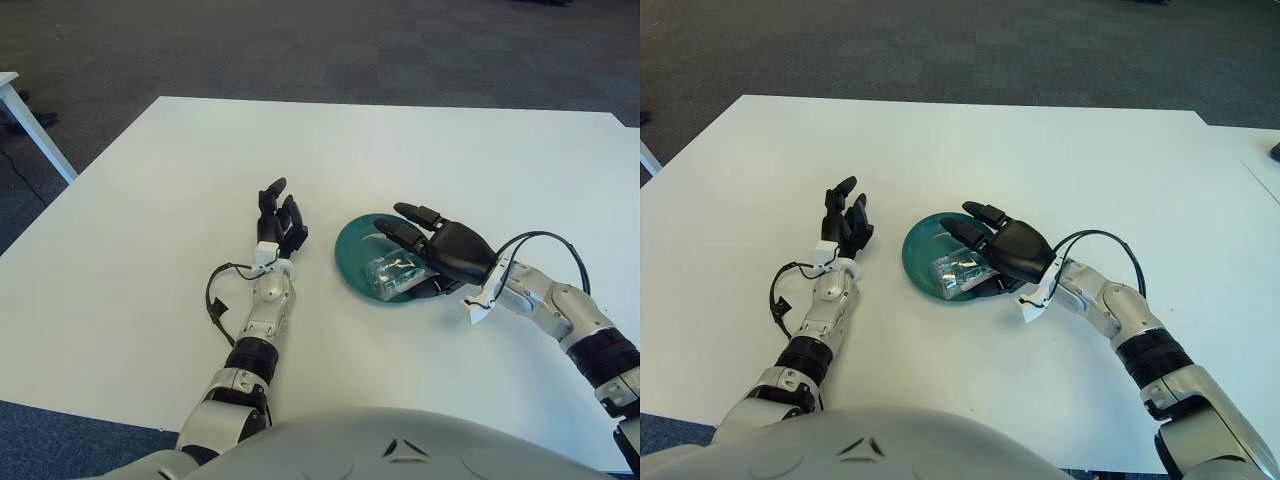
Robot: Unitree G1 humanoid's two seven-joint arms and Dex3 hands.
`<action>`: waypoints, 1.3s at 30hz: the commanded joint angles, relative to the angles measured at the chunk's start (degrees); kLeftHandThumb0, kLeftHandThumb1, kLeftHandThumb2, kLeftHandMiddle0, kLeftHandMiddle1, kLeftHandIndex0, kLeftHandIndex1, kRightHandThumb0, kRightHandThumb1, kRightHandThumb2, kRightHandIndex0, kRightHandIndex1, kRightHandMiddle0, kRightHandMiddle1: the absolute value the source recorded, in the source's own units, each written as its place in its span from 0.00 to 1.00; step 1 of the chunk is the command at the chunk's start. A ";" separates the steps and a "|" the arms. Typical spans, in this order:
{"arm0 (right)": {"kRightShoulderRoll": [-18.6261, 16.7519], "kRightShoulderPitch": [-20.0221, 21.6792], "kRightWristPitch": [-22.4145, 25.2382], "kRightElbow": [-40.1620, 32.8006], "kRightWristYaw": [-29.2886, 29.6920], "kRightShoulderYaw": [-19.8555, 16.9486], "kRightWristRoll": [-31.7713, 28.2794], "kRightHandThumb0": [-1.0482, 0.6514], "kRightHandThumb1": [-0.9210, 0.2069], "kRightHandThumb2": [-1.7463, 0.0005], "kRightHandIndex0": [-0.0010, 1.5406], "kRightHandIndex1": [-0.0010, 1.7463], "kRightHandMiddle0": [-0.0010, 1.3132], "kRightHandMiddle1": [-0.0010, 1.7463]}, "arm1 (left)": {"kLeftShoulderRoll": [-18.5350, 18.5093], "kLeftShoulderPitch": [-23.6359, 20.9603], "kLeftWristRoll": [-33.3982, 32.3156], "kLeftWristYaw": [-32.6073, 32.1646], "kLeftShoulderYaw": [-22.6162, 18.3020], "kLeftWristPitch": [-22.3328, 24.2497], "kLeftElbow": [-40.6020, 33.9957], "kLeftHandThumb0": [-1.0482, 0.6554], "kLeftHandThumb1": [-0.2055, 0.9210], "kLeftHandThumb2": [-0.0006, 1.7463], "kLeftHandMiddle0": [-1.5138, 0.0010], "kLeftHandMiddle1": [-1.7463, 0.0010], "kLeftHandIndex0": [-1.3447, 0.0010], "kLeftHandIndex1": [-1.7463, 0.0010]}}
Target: Put the bottle into the plate.
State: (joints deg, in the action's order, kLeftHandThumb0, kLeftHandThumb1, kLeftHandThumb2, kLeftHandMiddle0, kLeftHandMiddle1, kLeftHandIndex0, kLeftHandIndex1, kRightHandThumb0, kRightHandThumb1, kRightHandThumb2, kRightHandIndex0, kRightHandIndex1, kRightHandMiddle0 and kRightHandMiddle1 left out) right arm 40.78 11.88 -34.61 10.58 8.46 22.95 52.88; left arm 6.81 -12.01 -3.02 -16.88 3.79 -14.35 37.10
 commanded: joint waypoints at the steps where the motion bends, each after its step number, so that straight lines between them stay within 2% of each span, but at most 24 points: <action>1: 0.97 1.60 0.42 -0.66 -0.37 -1.44 0.15 0.00 0.00 0.49 0.00 0.00 0.00 0.00 | 5.90 2.73 -1.05 0.46 -0.36 2.25 3.90 0.19 1.00 0.44 0.63 0.98 0.96 0.55; 8: 0.92 2.58 0.34 -0.33 -0.31 -1.86 0.23 0.00 0.00 0.49 0.00 0.00 0.00 0.00 | 6.32 2.72 -1.10 0.29 -0.29 1.89 3.99 0.19 1.00 0.42 0.61 0.98 0.94 0.55; 13: 0.95 5.03 -1.24 1.27 0.50 -2.08 -0.22 0.00 0.00 0.48 0.00 0.00 0.00 0.00 | 7.05 2.20 -1.19 -0.30 -0.14 2.80 3.47 0.21 1.00 0.42 0.61 0.98 0.93 0.55; 24: 1.48 7.33 -3.49 1.08 -3.24 -3.31 -3.89 0.00 0.00 0.46 0.00 0.00 0.00 0.00 | 7.54 3.55 0.17 -1.59 2.47 5.82 -1.16 0.24 1.00 0.42 0.63 0.99 0.92 0.56; 39: 1.26 8.79 -5.05 1.68 -5.74 -3.81 -4.46 0.00 0.00 0.45 0.00 0.00 0.00 0.00 | 7.47 4.06 -0.90 -2.96 3.33 8.97 -3.41 0.25 1.00 0.43 0.62 0.99 0.92 0.57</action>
State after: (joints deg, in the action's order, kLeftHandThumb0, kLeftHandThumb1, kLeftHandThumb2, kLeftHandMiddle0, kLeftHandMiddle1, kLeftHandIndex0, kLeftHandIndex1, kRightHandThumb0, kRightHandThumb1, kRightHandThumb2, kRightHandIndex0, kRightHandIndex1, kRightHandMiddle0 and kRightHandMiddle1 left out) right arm 41.40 19.20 -39.48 11.94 3.28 19.82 48.87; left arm 6.88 -11.58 -3.04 -19.41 6.96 -8.10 32.29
